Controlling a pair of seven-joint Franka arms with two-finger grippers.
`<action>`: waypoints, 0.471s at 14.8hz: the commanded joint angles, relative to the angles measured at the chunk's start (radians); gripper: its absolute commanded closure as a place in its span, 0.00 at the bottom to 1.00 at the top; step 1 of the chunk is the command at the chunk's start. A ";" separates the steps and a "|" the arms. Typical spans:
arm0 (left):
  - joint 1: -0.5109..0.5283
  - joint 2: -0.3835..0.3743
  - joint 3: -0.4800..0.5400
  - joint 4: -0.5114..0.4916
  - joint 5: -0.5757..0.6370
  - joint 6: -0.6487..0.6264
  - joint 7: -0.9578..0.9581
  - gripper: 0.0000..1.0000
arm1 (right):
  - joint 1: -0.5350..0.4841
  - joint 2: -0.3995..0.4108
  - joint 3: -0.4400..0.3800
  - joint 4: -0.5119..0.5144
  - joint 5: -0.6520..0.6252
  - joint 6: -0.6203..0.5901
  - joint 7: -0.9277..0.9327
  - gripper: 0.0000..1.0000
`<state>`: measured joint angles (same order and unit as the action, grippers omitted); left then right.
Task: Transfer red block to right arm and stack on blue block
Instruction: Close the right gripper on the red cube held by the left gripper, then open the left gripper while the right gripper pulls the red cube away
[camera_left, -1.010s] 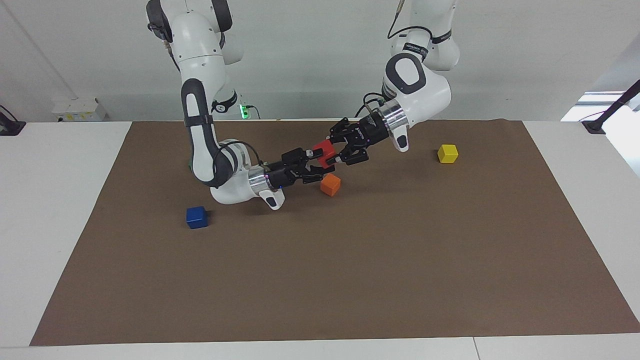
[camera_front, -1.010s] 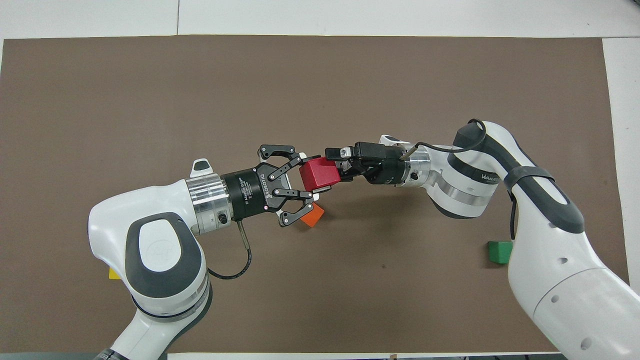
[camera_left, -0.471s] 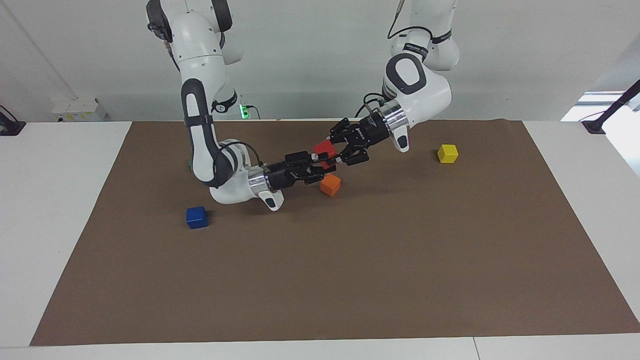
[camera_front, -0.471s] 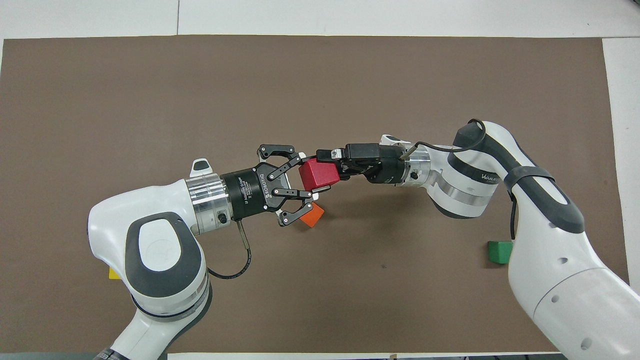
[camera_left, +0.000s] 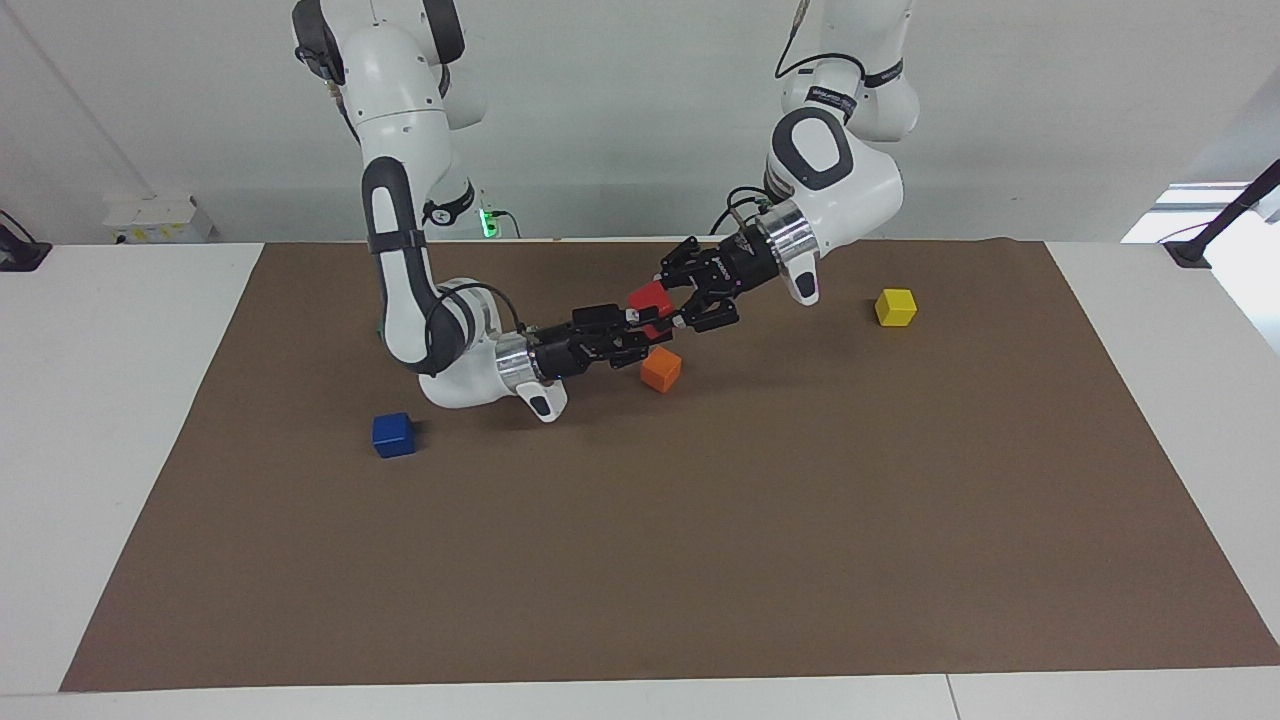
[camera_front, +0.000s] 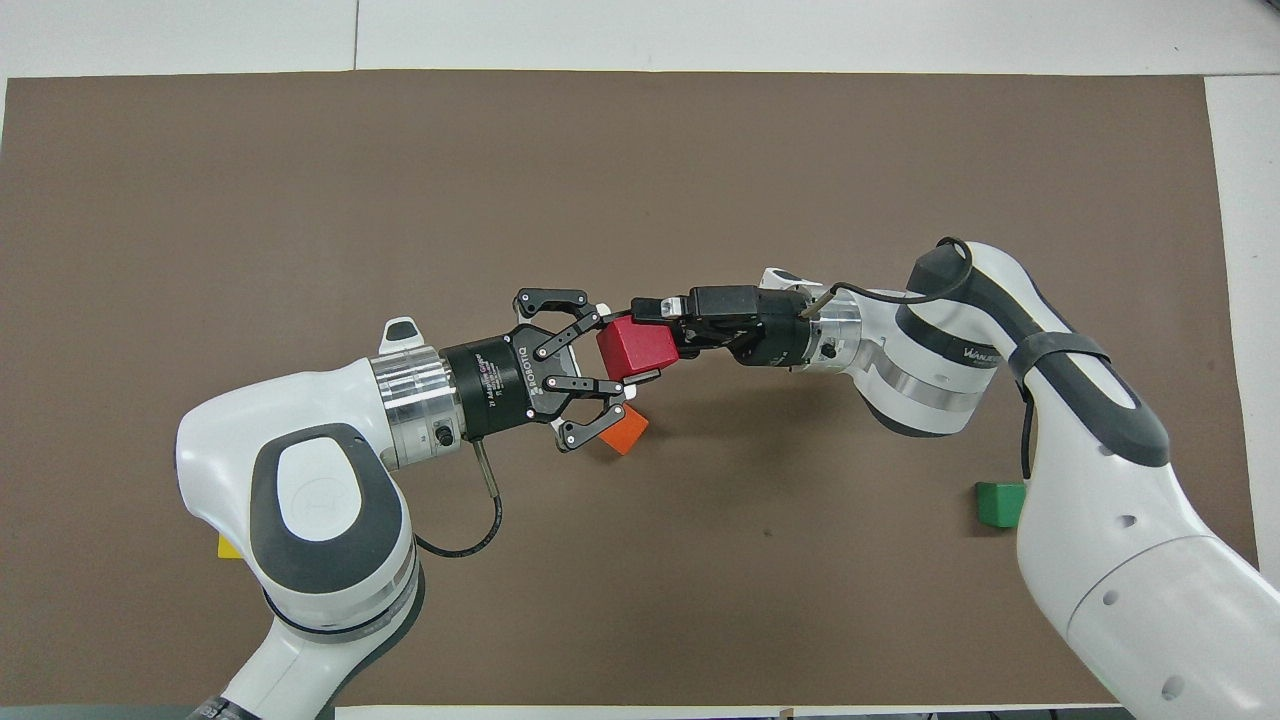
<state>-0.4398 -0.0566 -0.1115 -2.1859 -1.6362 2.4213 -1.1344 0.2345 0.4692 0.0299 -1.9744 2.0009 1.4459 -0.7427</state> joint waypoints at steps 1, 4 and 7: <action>-0.013 -0.002 0.012 0.005 -0.025 0.035 0.030 1.00 | -0.003 -0.026 0.002 -0.006 0.010 0.042 0.023 1.00; -0.019 -0.002 0.012 0.011 -0.024 0.075 0.027 0.00 | -0.007 -0.034 0.002 -0.006 0.007 0.062 0.034 1.00; -0.008 -0.003 0.012 0.009 -0.024 0.064 0.028 0.00 | -0.009 -0.056 0.002 -0.006 0.007 0.088 0.057 1.00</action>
<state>-0.4404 -0.0567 -0.1094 -2.1777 -1.6388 2.4608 -1.1306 0.2323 0.4575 0.0290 -1.9659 2.0009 1.4853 -0.7278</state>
